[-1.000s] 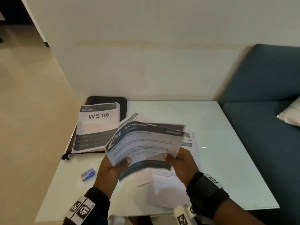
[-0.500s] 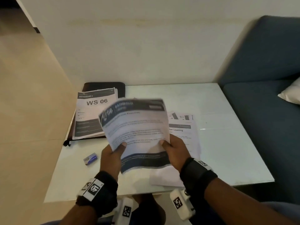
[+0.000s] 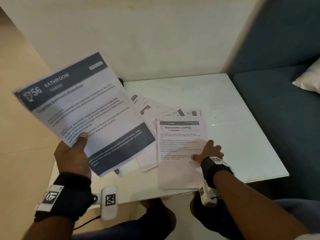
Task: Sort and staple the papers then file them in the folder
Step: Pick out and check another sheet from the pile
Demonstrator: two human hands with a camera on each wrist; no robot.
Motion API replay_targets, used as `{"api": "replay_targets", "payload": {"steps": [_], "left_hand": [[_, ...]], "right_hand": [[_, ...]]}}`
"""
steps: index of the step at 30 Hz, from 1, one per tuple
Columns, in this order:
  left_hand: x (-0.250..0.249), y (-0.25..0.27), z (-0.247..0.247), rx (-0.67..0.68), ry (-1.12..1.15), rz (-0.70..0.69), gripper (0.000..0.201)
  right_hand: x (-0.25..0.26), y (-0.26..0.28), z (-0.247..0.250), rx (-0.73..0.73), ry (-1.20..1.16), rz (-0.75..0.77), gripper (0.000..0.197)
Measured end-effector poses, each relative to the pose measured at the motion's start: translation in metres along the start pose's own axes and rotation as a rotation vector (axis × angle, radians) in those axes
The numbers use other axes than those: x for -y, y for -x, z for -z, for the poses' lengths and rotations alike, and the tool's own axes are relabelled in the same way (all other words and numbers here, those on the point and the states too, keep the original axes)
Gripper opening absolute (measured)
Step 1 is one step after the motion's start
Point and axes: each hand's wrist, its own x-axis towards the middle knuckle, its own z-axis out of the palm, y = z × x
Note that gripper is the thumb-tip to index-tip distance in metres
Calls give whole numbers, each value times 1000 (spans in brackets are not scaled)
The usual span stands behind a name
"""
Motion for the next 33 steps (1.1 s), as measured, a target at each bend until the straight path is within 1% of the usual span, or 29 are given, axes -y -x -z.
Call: {"api": "replay_targets", "payload": {"steps": [2,4,7,11,14,17,21,22,25,27,30,32,33], "left_hand": [[-1,0,-1,9,4,6,35],[1,-1,-1,21,-13,18,34],[7,-2,2,41,-48,24,36],[14,-2,4,63,-72,22,33],[15,0,2,96,-91,13,27],[14,2,-1,179,-109,26,38],[16,7,-4,267,-62,80,27],[14,9,-6,276,-48,91,26],[12,15,-10,318,-28,150,24],[13,18,-12,347,-30,199,22],[15,25,-16,397,-65,250,20],[15,28,-19,426,-72,279,22],[15,29,-20,439,-70,292,22]], "right_hand": [[-2,-9,0,-3,-99,3,74],[-6,-13,3,-42,-178,10,54],[-13,-13,7,-91,-180,8,33],[-19,-8,14,-164,-175,58,9],[-17,-4,25,-171,-272,51,9],[-5,-1,44,-166,-373,84,15],[17,12,79,-181,-378,286,18],[24,18,90,-191,-405,343,19],[40,43,113,-168,-554,441,19],[48,64,123,-105,-663,525,17],[56,97,125,106,-859,580,16],[59,109,117,220,-915,604,18],[61,112,111,250,-928,627,19]]}}
